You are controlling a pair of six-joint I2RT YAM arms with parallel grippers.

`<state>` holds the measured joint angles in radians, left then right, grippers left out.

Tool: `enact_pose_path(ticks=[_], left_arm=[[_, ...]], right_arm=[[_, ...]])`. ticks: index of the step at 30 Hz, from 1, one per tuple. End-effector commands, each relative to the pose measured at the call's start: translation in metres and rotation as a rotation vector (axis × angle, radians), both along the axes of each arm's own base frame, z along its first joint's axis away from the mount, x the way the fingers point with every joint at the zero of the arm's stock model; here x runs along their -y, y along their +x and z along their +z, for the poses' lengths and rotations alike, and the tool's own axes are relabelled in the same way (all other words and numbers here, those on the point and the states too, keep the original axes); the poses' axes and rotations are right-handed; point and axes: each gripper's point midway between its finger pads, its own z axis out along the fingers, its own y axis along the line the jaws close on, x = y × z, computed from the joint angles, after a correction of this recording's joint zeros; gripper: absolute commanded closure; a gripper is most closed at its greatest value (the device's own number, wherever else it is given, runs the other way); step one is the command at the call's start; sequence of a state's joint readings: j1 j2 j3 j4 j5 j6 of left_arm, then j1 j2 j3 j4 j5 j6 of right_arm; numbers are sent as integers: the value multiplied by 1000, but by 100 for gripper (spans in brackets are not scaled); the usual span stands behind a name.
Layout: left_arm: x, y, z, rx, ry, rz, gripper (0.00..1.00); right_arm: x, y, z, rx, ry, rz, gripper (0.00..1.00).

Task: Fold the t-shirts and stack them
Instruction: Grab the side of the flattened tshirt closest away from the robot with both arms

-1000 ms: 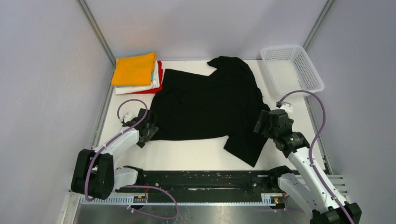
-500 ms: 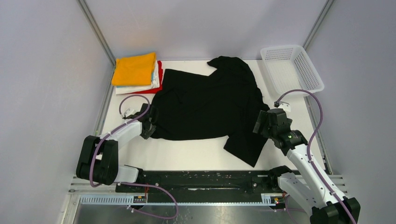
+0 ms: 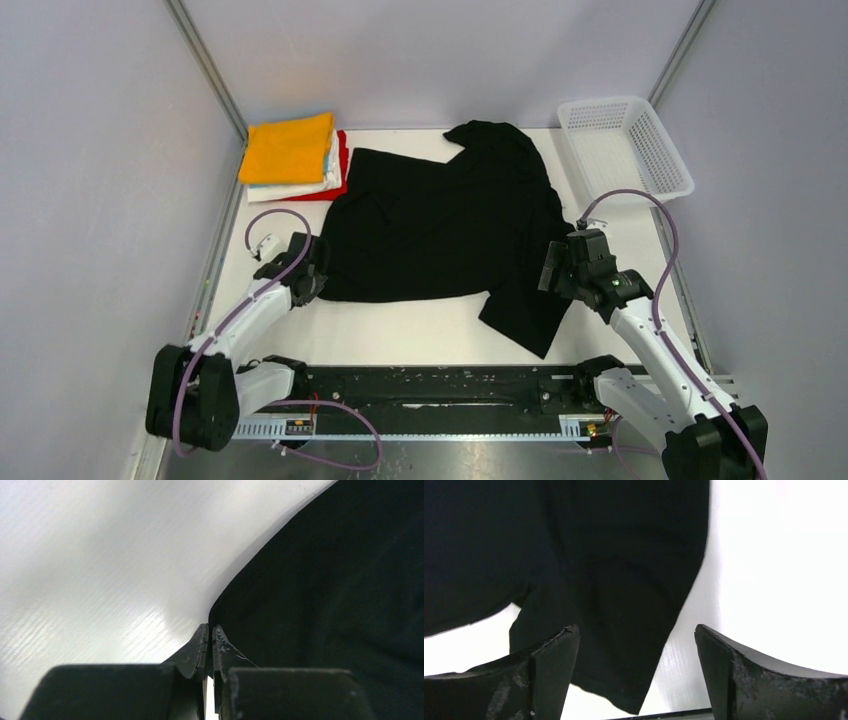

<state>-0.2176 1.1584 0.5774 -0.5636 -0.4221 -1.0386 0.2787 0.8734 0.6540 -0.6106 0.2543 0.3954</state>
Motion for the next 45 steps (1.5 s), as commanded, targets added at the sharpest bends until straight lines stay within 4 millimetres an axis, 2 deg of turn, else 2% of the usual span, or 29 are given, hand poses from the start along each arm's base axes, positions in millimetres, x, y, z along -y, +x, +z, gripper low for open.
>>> enact_pose_path(ticks=[1, 7, 9, 13, 17, 21, 27, 32, 34, 38, 43, 45], left_arm=[[-17, -11, 17, 52, 66, 21, 100], [-14, -12, 17, 71, 45, 13, 100], [-11, -11, 15, 69, 30, 4, 100], [-8, -11, 13, 74, 15, 7, 100], [-4, -7, 14, 86, -1, -11, 100], [-3, -4, 16, 87, -3, -15, 100], [-5, -5, 21, 113, 1, -7, 100], [-7, -7, 23, 135, 4, 0, 100], [-7, -8, 23, 141, 3, -3, 100], [-11, -18, 27, 136, 2, 15, 100], [-21, -42, 34, 146, 11, 71, 100], [-22, -51, 31, 140, 5, 76, 100]], right_arm=[[-34, -23, -5, -133, 146, 114, 9], [-68, -74, -38, -325, 115, 243, 17], [-72, -84, -49, -375, 82, 259, 20], [-62, -85, -65, -423, 6, 212, 23], [-70, -81, -75, -449, 19, 209, 30], [-71, -85, -85, -497, 12, 209, 38], [-68, -87, -85, -537, -27, 214, 49], [-65, -85, -88, -554, -59, 220, 82], [-65, -86, -87, -557, -56, 222, 92], [-62, -102, -71, -579, -28, 236, 96], [-50, -146, -49, -661, -20, 226, 97], [-55, -158, -42, -671, 13, 226, 98]])
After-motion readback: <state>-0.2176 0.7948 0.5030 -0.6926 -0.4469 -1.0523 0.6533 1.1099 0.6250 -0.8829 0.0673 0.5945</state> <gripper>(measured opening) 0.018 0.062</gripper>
